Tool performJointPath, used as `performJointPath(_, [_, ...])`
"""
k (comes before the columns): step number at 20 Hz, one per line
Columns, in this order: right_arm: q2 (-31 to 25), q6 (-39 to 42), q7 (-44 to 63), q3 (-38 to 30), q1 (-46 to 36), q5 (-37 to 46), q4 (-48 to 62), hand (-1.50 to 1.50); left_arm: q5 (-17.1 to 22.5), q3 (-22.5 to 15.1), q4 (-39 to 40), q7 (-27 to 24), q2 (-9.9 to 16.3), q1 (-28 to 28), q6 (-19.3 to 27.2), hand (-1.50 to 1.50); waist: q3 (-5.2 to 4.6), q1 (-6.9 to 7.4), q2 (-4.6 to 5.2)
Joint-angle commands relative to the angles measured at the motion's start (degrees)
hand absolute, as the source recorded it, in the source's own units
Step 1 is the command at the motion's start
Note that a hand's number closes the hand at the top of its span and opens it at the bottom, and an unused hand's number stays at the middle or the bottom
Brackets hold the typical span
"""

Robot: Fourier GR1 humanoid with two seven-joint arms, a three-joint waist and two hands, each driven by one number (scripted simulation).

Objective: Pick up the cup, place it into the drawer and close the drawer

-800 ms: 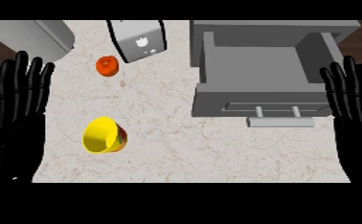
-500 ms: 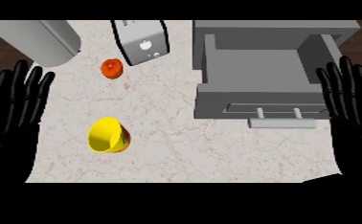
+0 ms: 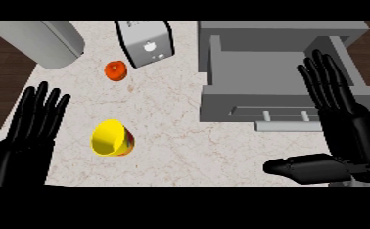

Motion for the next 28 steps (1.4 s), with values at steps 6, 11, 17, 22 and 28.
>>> performJointPath(6, [-0.47, 1.65, 1.43, -1.40, -2.55, -0.87, 0.62, -1.50, -2.53, 3.22, 15.78, -5.84, 0.46, -2.42, -1.65, -1.50, 0.03, -0.38, -0.03])
performJointPath(11, [0.20, 1.69, 0.39, -1.44, -5.51, -0.04, 3.79, -1.50, -5.89, 2.49, 19.73, -11.66, -1.34, 1.00, -1.41, -1.50, 0.04, -0.16, -0.06])
performJointPath(17, [-2.08, 1.68, 2.61, -5.96, -12.79, -1.76, 8.61, -1.50, -6.50, 7.66, 33.98, -17.25, 2.15, -3.54, -2.69, -1.50, 0.03, -0.17, 0.01])
performJointPath(22, [-1.43, 2.84, -0.52, -5.23, -8.67, -1.30, 7.43, -1.50, -8.10, 10.22, 51.13, -30.08, 3.87, -5.71, -6.16, -1.50, 0.00, -0.54, 0.06])
performJointPath(28, [-2.63, 4.51, 0.00, -7.27, -7.56, -2.96, 5.57, -1.50, -10.77, 10.83, 63.09, -38.97, 5.34, -9.35, -6.29, -1.50, 0.02, -0.48, -0.02])
